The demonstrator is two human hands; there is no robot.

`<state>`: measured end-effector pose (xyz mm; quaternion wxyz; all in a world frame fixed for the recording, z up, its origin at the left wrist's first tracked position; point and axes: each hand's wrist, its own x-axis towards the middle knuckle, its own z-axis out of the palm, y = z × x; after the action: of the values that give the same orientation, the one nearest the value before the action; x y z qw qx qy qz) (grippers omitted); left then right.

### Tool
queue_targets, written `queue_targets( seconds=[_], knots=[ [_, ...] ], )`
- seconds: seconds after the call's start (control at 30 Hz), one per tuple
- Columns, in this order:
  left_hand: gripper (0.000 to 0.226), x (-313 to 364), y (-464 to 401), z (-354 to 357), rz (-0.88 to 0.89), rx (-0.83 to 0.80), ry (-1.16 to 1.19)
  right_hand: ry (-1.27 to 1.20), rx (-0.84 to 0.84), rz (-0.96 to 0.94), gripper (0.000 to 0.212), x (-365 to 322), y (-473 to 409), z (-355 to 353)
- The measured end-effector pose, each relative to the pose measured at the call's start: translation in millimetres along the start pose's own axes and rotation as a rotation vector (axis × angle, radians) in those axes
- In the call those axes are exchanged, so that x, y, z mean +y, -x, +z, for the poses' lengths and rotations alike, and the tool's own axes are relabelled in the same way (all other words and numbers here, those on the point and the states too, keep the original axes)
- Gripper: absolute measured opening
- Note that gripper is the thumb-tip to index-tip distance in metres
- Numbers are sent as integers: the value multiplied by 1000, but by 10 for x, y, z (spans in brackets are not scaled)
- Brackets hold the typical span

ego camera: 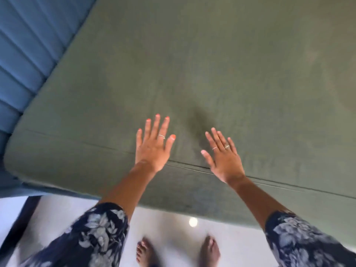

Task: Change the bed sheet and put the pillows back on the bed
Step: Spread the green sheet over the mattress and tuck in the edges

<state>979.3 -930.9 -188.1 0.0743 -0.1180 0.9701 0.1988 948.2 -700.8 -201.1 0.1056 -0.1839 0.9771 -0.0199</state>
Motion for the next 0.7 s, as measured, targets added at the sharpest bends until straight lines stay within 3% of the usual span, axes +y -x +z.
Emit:
queue_targets(
  seconds=[0.17,0.23,0.37,0.53,0.57,0.63,0.7],
  knots=[
    [62,978,381,859,273,-120,16,-15,5,75,68,733,447,360],
    [62,1125,621,1209,292,-136,-38,-41,48,86,60,877,727,544],
    [54,1241,1058,1522,178,8,-144,-109,123,10,58,915,1171,736],
    [54,1364,1374,1506,362,-76,-241,-244,40,-165,57,979,1902,745],
    [54,1447,1386,1528,375,-98,-216,-344,53,-143,57,1067,2033,703],
    [53,1823,1303,1598,412,-125,-153,-493,170,71,56,1447,2110,614],
    [55,2363,1195,1760,494,-137,-112,-403,264,332,61,2017,2080,570]
  ],
)
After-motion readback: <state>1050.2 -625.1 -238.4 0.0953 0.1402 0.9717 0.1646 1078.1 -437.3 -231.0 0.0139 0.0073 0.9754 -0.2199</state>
